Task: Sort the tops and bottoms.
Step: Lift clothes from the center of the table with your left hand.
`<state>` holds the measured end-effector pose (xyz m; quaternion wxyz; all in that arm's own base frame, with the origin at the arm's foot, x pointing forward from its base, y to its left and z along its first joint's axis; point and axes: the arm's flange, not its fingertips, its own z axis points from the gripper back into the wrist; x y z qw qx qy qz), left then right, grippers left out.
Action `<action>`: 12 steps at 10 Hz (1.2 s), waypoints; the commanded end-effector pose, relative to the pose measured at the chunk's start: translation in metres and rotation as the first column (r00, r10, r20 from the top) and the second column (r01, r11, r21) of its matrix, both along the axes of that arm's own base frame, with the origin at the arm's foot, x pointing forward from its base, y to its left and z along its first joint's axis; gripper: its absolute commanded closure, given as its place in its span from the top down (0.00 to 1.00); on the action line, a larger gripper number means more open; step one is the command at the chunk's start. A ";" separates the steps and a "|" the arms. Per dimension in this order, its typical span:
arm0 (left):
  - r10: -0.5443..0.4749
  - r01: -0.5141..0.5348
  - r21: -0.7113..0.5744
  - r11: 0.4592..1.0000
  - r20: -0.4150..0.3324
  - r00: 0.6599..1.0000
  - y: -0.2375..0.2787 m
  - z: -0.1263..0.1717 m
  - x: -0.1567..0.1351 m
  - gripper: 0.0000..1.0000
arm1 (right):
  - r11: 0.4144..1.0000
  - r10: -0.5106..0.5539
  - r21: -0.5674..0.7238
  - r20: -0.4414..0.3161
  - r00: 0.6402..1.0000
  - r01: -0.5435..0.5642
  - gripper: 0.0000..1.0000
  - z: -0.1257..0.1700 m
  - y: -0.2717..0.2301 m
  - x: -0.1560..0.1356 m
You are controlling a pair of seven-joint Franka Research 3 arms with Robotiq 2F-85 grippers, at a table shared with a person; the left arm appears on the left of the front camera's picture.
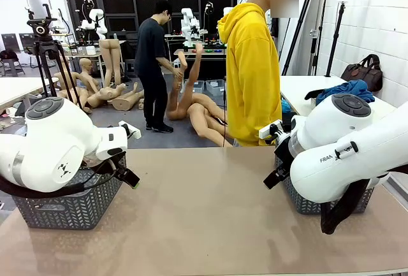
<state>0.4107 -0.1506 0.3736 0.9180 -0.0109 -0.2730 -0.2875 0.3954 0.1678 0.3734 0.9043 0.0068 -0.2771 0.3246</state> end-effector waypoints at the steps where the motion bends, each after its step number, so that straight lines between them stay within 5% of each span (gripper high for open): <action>1: 0.003 -0.003 -0.001 1.000 0.001 1.000 0.002 0.000 0.000 1.00 | 1.000 -0.002 0.001 -0.001 1.000 0.002 1.00 0.000 0.000 0.000; 8: -0.050 0.049 0.006 0.999 0.117 0.992 -0.023 0.045 0.002 1.00 | 0.998 0.046 0.037 0.119 0.992 -0.051 1.00 0.048 0.017 0.017; 12: -0.025 0.010 0.059 0.998 0.260 0.965 0.028 0.151 0.018 1.00 | 0.995 -0.096 0.021 0.324 0.941 0.095 1.00 0.165 -0.045 0.037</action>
